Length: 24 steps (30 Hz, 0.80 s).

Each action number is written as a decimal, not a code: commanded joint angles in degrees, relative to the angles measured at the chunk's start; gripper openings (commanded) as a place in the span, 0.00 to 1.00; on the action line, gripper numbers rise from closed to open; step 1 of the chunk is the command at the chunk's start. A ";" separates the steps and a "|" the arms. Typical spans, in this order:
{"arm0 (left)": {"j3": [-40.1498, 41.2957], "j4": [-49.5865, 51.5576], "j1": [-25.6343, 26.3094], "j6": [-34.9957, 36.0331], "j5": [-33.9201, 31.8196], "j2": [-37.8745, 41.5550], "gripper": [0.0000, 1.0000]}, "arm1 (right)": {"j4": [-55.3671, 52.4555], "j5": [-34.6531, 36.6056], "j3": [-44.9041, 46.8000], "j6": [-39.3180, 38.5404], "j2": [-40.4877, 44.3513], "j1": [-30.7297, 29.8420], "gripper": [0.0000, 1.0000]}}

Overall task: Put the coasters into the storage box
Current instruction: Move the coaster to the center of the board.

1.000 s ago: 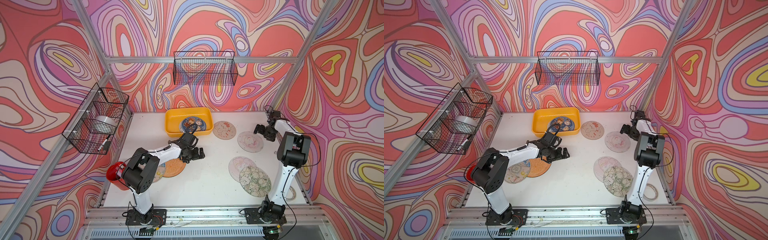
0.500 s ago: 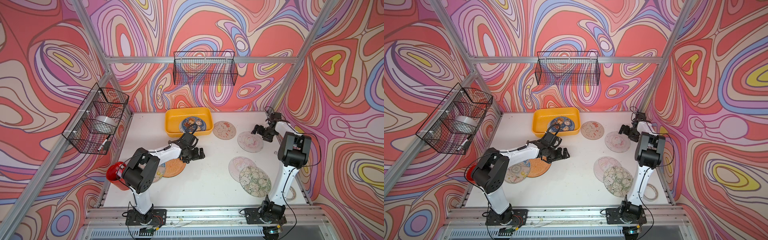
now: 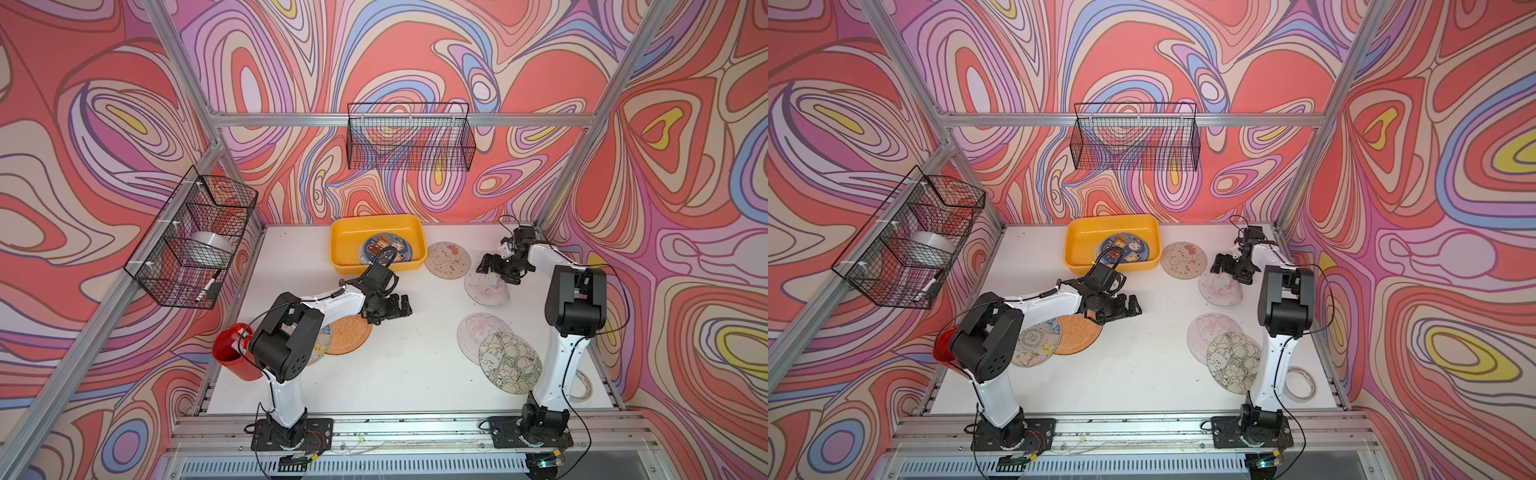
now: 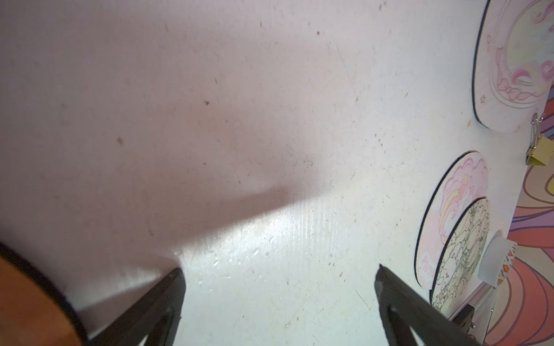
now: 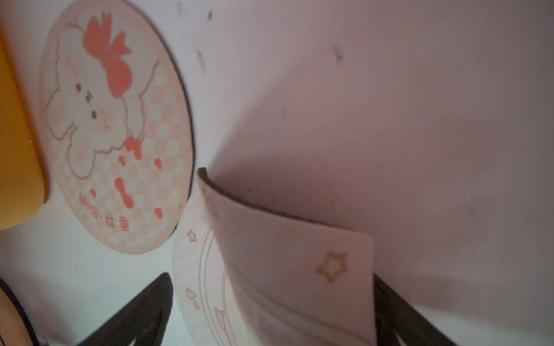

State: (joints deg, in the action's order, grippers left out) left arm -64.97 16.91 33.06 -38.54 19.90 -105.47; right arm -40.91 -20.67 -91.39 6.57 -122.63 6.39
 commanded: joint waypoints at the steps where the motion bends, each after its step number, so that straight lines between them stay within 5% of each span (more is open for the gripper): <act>1: -1.48 1.21 0.16 0.84 0.23 -1.09 1.00 | -6.32 -2.84 4.56 1.08 -2.42 -4.11 0.98; 24: -2.09 2.21 0.47 1.14 -2.04 -1.48 1.00 | -12.51 -6.36 3.87 3.84 1.75 -25.55 0.98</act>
State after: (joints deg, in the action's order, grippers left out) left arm -66.02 16.93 33.08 -38.09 19.66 -106.32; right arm -49.12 -26.61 -87.15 10.37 -119.04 -17.10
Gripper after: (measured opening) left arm 0.999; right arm 0.983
